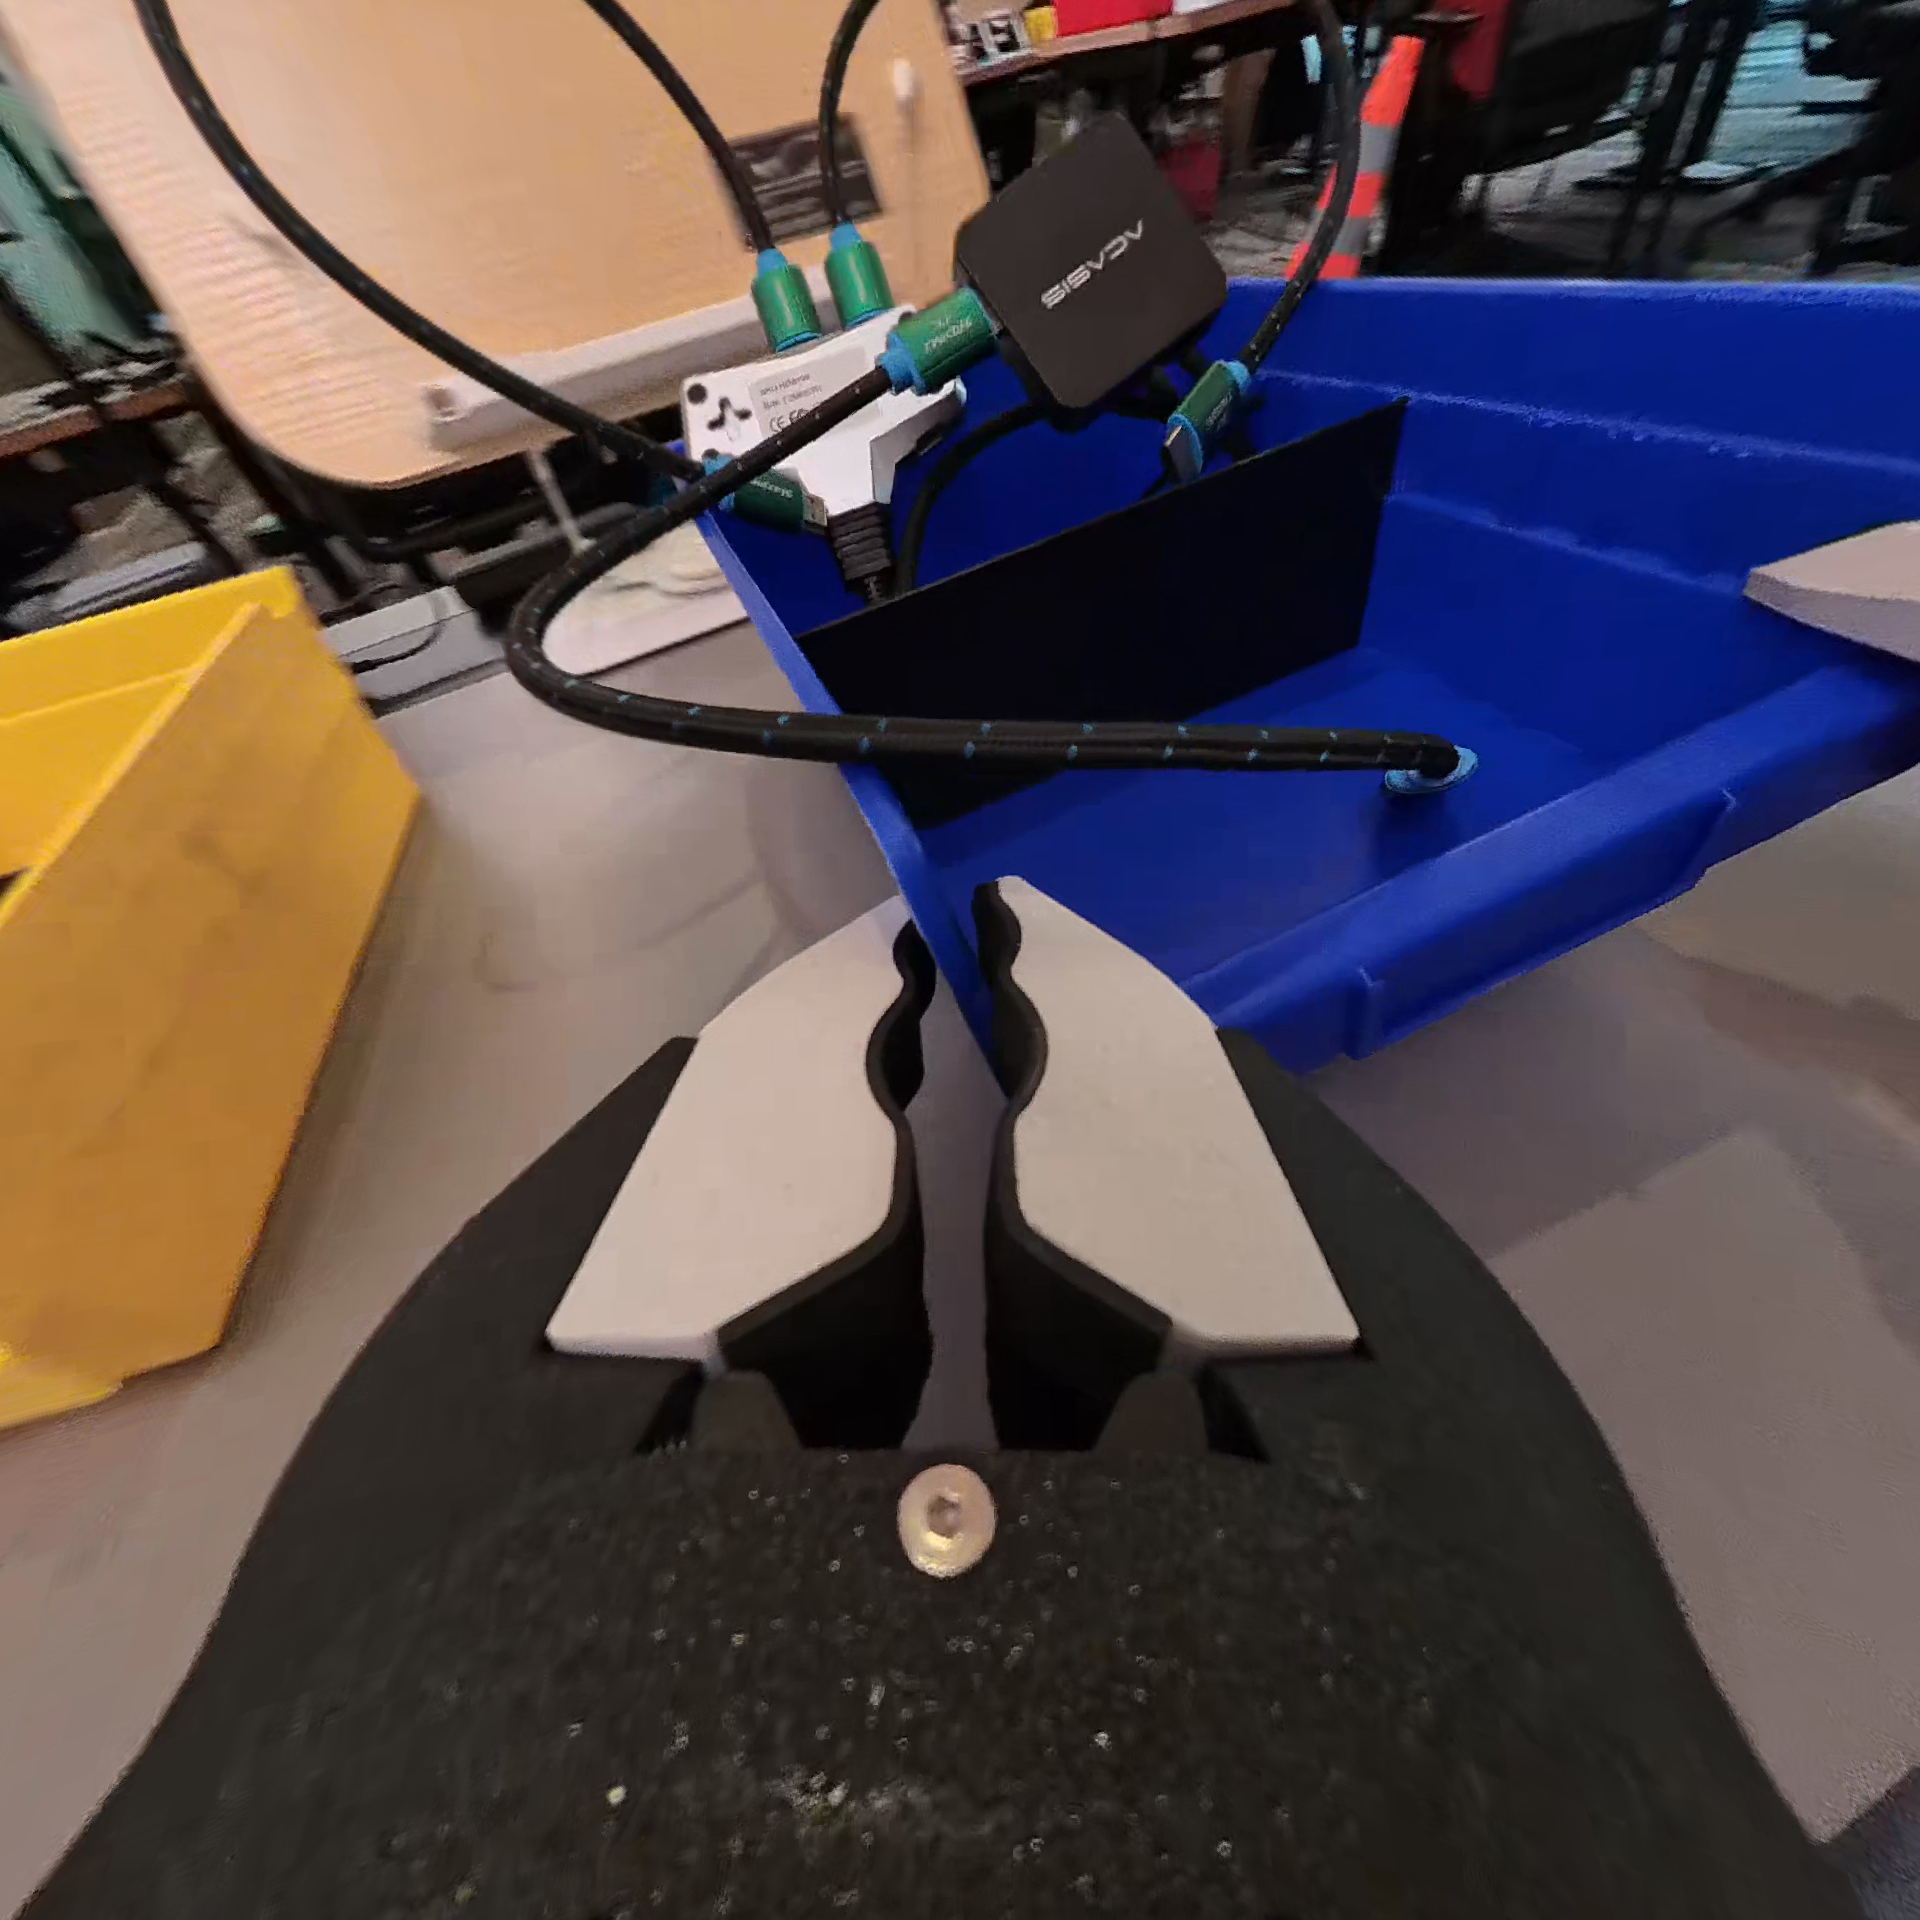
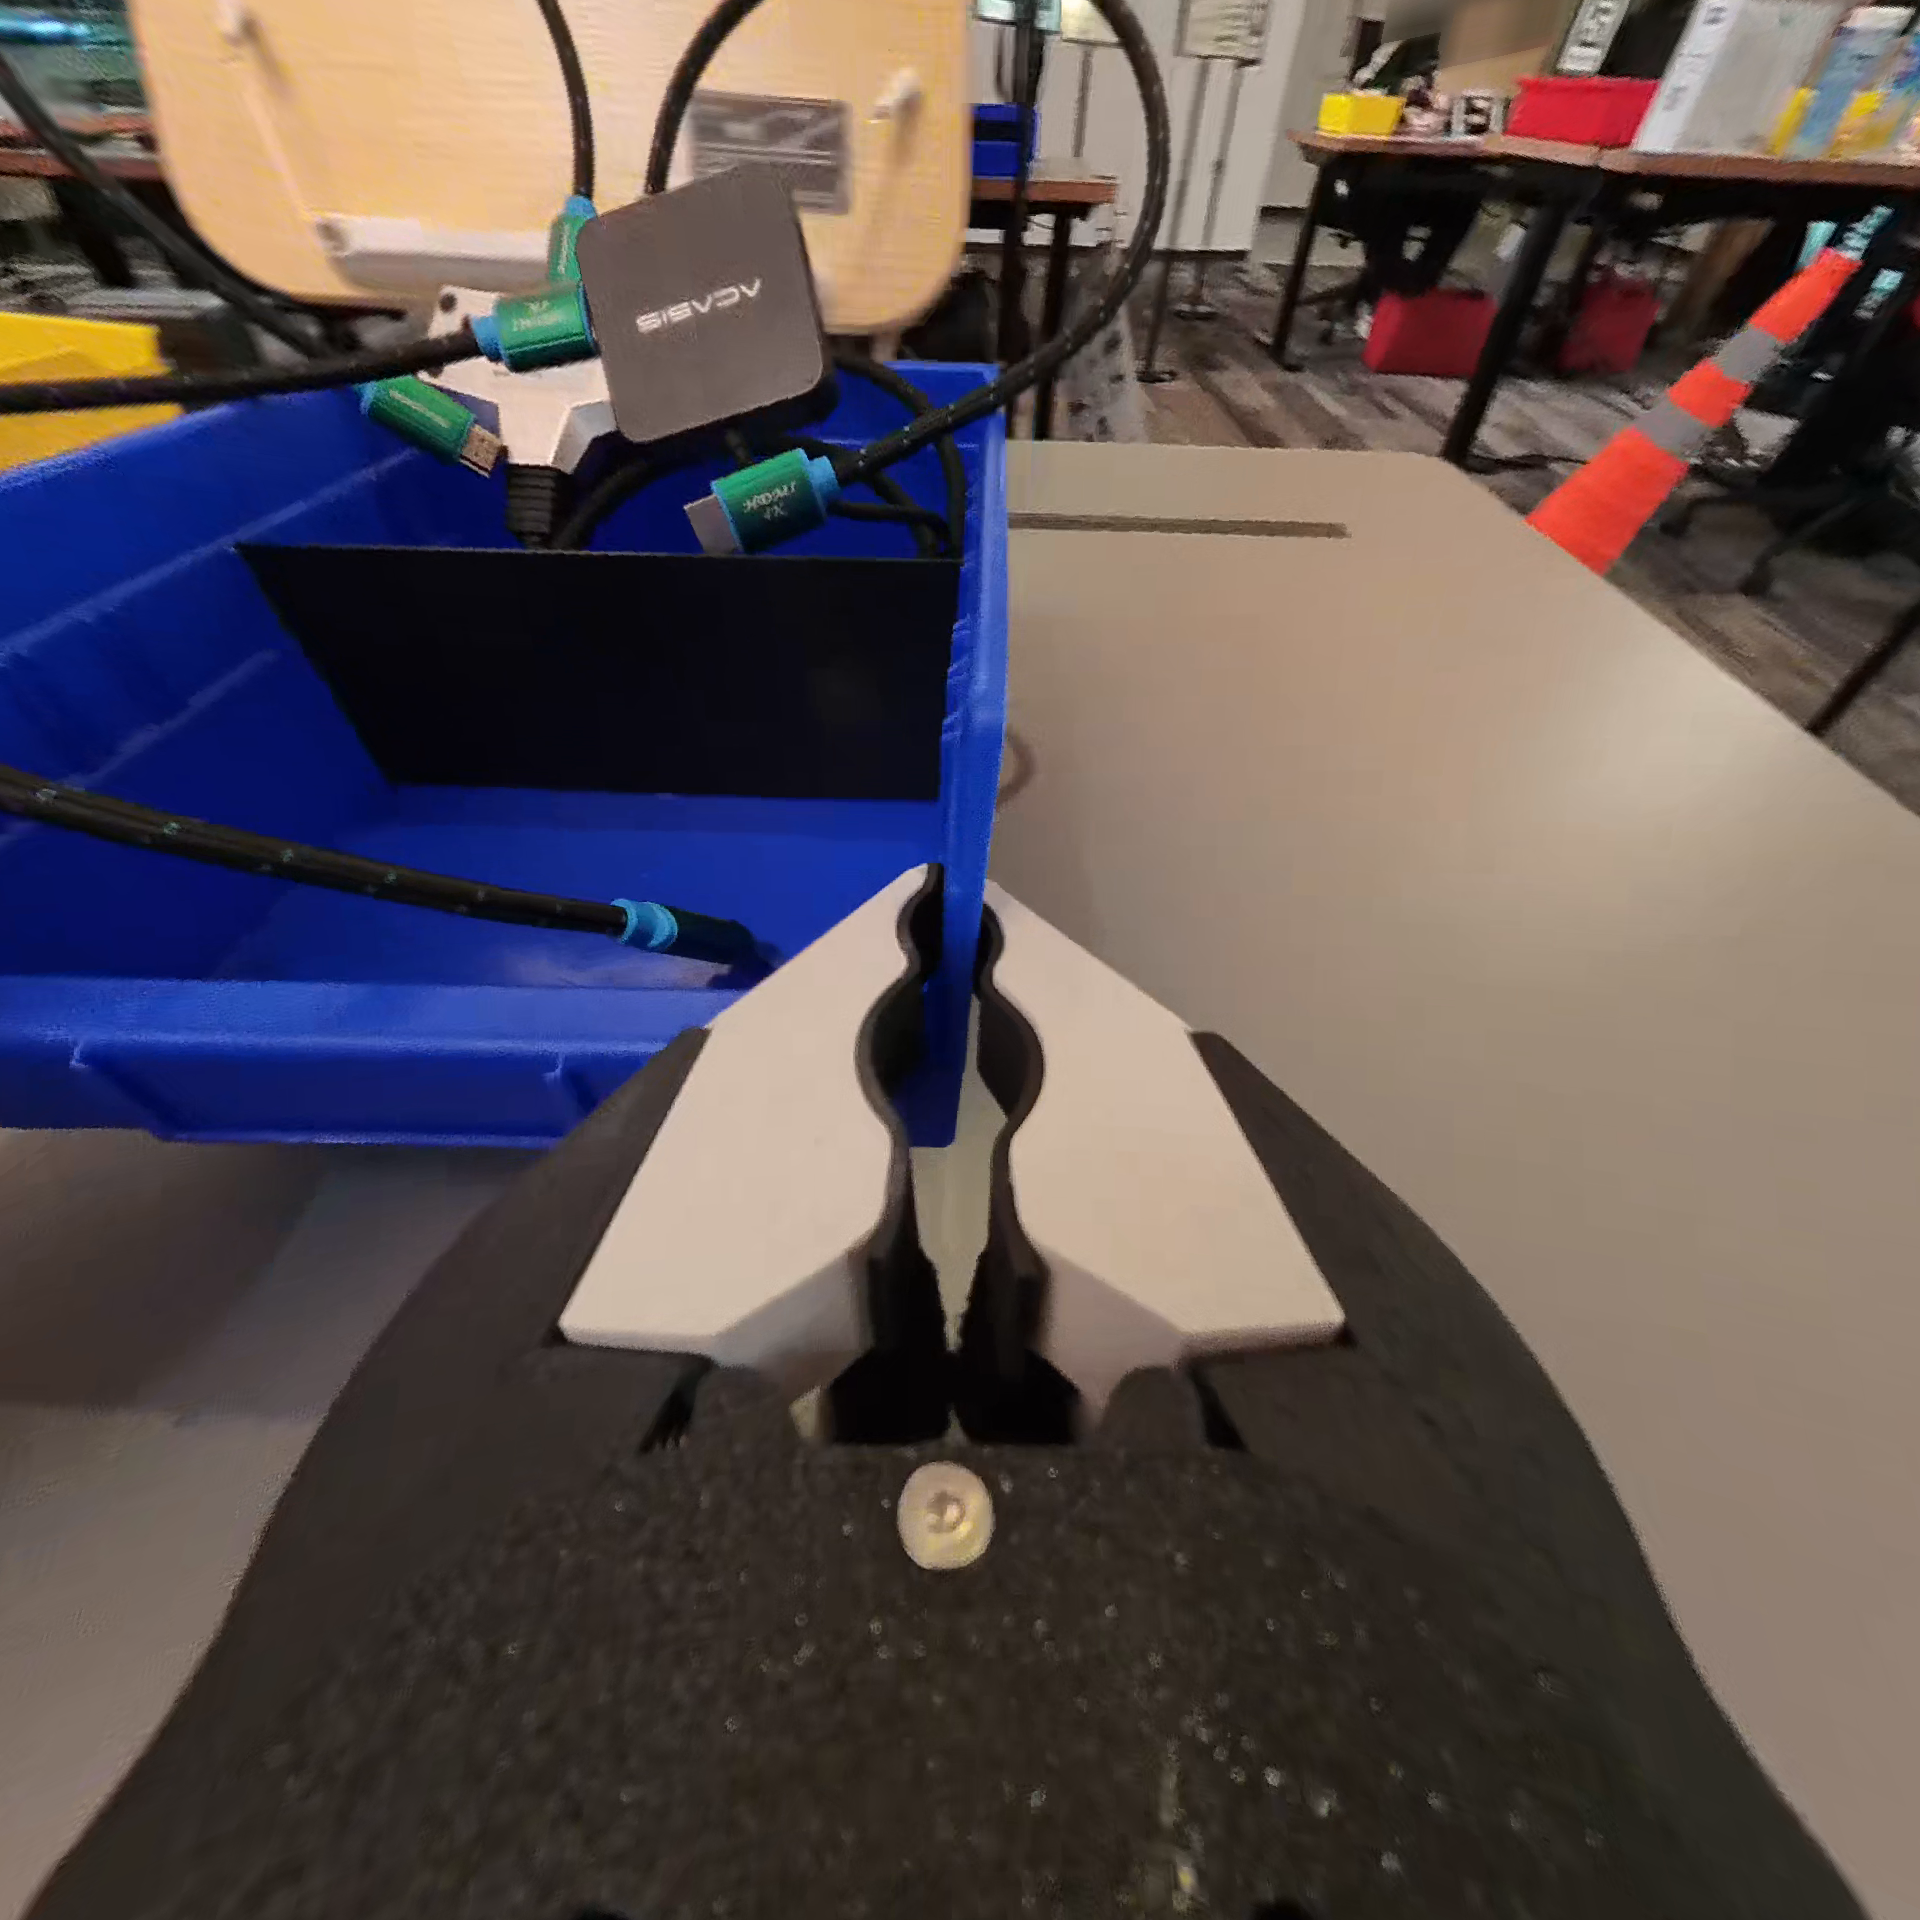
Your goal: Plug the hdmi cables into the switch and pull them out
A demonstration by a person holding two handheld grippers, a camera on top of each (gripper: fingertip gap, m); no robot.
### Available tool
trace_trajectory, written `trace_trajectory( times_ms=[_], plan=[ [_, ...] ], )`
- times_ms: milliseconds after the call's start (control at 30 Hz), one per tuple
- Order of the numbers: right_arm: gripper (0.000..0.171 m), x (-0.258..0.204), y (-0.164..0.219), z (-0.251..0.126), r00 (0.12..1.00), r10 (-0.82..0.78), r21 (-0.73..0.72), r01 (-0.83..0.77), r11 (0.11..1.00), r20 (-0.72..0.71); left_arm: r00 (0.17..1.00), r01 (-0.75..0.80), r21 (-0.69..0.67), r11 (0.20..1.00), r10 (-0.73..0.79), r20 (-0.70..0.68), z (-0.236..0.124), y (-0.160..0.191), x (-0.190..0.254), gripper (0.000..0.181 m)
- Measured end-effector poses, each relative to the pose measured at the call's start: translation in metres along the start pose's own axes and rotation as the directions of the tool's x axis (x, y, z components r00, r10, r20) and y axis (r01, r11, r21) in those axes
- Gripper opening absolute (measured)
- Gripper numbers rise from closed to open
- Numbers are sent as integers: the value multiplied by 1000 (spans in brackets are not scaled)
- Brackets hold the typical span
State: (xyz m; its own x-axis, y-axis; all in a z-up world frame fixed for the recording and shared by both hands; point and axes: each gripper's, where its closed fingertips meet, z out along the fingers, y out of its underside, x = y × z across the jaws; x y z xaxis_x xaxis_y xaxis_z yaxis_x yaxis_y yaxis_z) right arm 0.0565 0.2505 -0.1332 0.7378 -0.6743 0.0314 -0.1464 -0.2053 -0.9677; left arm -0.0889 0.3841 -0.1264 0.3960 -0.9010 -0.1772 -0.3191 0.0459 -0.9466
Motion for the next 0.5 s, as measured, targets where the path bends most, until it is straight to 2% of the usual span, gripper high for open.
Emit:
trace_trajectory(
  times_ms=[33,267,333,433,500],
  plan=[
    [0,-11,-1,5,1000,-15,-1,15,1000,26,1000,4,-6,1000,-4,26,-4,3,-10,7],
    [2,-71,10,32,980,-78,-68,92,993,184,993,17,-55,998,-10,121,-11,34,-59,8],
    [4,-80,23,38,970,-22,-147,59,987,241,995,64,-108,992,-55,84,-8,47,-63,9],
    [5,-83,25,40,951,62,-183,-6,983,301,986,157,-137,978,-163,-40,-13,48,-57,13],
    [8,-82,24,39,942,77,-182,-17,983,326,967,192,-84,978,-203,-154,-27,35,-54,18]
  ],
)
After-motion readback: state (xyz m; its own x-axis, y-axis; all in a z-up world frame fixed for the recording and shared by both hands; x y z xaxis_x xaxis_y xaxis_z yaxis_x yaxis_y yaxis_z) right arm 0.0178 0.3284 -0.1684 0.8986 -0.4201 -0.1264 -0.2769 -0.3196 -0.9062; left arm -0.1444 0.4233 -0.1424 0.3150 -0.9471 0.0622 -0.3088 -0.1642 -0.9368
